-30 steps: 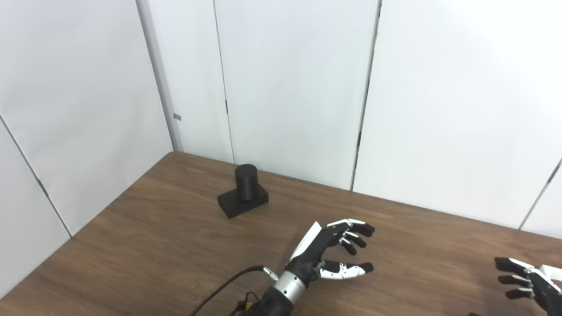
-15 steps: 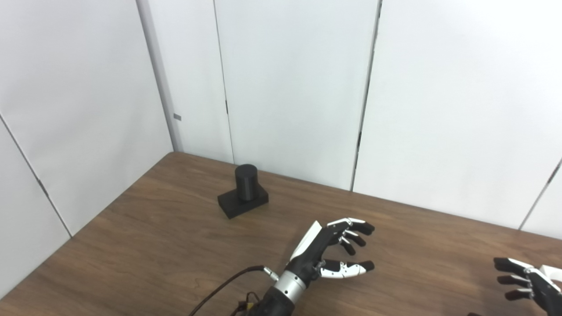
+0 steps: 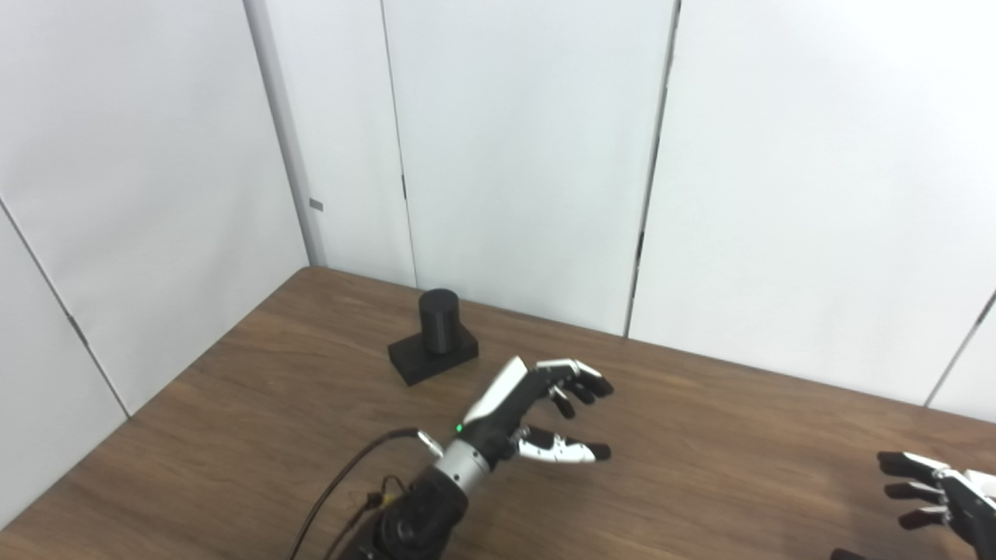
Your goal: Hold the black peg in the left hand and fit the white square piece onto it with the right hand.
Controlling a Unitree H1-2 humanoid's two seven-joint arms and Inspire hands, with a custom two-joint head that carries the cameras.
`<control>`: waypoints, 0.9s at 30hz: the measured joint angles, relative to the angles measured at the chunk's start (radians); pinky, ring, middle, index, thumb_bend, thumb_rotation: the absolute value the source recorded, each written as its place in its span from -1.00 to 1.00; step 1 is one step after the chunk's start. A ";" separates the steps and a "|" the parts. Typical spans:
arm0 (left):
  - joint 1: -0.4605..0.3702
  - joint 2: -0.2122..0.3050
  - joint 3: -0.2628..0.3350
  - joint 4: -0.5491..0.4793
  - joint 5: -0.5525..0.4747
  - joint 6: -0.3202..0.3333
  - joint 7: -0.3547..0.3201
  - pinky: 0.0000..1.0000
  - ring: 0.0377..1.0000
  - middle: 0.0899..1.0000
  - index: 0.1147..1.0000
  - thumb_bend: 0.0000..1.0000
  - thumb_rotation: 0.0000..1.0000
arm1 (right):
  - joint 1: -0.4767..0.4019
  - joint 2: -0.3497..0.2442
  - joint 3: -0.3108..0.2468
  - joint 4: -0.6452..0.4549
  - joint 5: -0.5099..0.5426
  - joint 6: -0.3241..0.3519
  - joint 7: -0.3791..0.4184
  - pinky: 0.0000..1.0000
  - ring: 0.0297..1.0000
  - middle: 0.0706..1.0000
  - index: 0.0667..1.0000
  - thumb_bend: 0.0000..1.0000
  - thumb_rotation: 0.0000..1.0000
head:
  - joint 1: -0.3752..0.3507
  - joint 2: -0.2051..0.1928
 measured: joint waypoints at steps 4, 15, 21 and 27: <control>-0.001 0.012 0.017 -0.054 0.022 0.054 0.000 0.15 0.36 0.36 0.23 0.66 -0.90 | 0.000 0.000 0.000 -0.001 0.001 0.000 0.001 -0.02 0.27 0.38 0.35 0.14 -1.00 | 0.005 -0.002; -0.026 0.044 0.126 -0.140 -0.012 0.201 0.005 0.21 0.41 0.53 0.35 0.66 -0.94 | 0.000 0.000 -0.005 -0.007 0.005 0.002 0.012 -0.03 0.26 0.37 0.33 0.14 -1.00 | 0.005 0.003; -0.045 0.041 0.177 -0.140 -0.028 0.203 0.047 0.31 0.48 0.57 0.42 0.63 -0.96 | 0.001 0.000 -0.009 -0.011 0.005 0.012 0.019 -0.03 0.27 0.37 0.32 0.13 -1.00 | 0.003 0.009; -0.097 0.088 0.189 -0.137 0.035 0.212 0.077 0.49 0.66 0.63 0.42 0.63 -0.80 | 0.003 0.000 -0.012 -0.032 0.005 0.021 0.021 -0.03 0.26 0.37 0.33 0.13 -1.00 | 0.000 0.014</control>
